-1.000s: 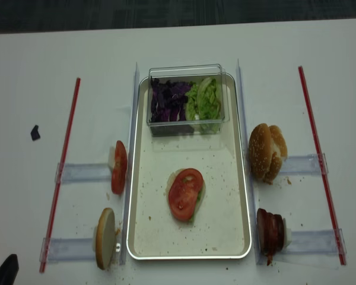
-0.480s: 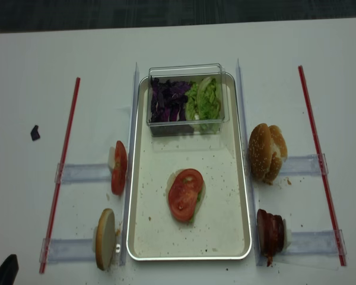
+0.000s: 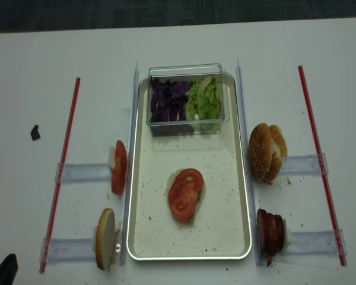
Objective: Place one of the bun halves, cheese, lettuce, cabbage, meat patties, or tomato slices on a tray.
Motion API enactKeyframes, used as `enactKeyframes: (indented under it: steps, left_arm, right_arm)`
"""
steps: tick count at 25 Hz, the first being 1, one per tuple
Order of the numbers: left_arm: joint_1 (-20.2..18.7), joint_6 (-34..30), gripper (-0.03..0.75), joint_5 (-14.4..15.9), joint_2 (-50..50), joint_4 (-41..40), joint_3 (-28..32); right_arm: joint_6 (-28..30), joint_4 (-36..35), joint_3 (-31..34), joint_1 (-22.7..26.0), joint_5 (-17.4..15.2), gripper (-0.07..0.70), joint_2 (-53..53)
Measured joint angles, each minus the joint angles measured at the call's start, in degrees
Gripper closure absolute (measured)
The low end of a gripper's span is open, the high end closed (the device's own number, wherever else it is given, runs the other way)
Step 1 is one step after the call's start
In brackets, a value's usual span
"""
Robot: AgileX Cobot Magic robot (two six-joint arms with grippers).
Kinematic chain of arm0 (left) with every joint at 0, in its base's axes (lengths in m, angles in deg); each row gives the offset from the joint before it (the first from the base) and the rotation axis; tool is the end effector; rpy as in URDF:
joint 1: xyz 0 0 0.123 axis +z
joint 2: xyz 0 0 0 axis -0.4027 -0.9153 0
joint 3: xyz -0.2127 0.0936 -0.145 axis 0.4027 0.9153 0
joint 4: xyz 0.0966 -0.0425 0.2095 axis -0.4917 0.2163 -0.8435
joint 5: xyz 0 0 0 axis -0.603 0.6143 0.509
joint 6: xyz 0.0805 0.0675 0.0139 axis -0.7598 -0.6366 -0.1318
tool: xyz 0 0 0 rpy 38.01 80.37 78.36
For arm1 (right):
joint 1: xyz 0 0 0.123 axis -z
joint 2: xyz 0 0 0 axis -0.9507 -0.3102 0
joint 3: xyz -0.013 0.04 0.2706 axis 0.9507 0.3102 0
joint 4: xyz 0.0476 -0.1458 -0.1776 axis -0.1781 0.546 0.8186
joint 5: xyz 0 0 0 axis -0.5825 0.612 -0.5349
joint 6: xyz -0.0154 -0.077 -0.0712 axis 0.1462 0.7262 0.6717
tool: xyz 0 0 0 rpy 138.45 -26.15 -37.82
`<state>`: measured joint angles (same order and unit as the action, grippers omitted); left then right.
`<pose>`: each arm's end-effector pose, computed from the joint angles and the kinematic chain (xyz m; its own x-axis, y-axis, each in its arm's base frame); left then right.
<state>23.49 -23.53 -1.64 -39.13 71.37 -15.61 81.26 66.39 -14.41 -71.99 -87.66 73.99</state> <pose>-0.0037 0.0000 0.2477 -0.5600 -0.0220 -0.8282 -0.0092 0.9998 -0.0203 0.0007 0.0039 0.2507 -0.5176 -0.0006 -0.8556 -0.0316 0.9993 0.0184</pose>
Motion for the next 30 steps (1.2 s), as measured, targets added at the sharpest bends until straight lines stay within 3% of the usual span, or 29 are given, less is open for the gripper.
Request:
enactKeyframes:
  steps: [30]
  left_arm:
    - [0.00,0.00,0.276,0.00,0.13,0.00,0.00]
  right_arm:
    - [0.00,0.00,0.00,0.00,0.00,-0.002,0.00]
